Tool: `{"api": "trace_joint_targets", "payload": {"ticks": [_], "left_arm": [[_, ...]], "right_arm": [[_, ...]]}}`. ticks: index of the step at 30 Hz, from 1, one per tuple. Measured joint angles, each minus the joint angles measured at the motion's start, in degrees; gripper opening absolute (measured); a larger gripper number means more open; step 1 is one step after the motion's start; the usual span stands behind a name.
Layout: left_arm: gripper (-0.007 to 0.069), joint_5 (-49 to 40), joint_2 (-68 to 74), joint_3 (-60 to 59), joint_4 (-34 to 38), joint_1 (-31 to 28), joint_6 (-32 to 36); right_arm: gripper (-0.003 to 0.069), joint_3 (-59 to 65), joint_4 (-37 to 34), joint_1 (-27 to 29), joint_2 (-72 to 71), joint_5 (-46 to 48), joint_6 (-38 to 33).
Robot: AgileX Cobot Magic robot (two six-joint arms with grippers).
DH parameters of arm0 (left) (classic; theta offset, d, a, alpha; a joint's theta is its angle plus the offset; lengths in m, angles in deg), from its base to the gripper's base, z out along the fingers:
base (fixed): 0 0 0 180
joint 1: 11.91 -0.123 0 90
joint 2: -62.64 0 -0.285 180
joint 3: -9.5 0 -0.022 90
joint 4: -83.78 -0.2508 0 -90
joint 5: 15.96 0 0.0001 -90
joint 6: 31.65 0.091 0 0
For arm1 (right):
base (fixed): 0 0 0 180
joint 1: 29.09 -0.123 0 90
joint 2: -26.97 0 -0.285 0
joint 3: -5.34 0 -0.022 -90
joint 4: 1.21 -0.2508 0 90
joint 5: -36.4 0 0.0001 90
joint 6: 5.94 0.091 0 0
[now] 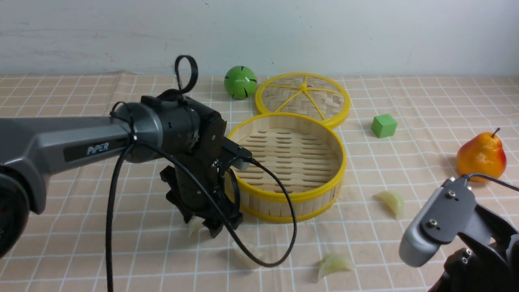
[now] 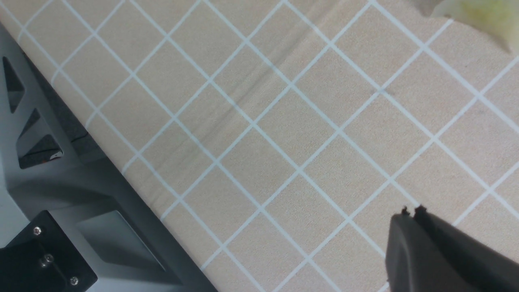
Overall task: Put the dumplings into the steamer on the table with the brown tablecloth.
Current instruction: 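Reach for and grasp a dumpling on the table with the left gripper, then place the dumpling into the bamboo steamer basket with the left gripper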
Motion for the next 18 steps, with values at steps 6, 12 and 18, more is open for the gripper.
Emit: {"api": "trace_joint_targets", "payload": {"ticks": [6,12,18], "left_arm": [[0.0238,-1.98,0.45,1.29,-4.48,0.31,-6.67],[0.0247,-8.55,-1.74,7.56,-3.56,0.32,-7.61],[0.0247,-10.36,-3.59,21.95,-1.15,5.41,-7.91]], "right_arm": [[0.0002,0.00,0.00,0.00,0.00,-0.05,0.00],[0.0006,-0.02,0.00,0.00,0.00,-0.22,0.06],[0.0011,-0.02,-2.38,0.00,-0.19,0.22,0.18]]}}
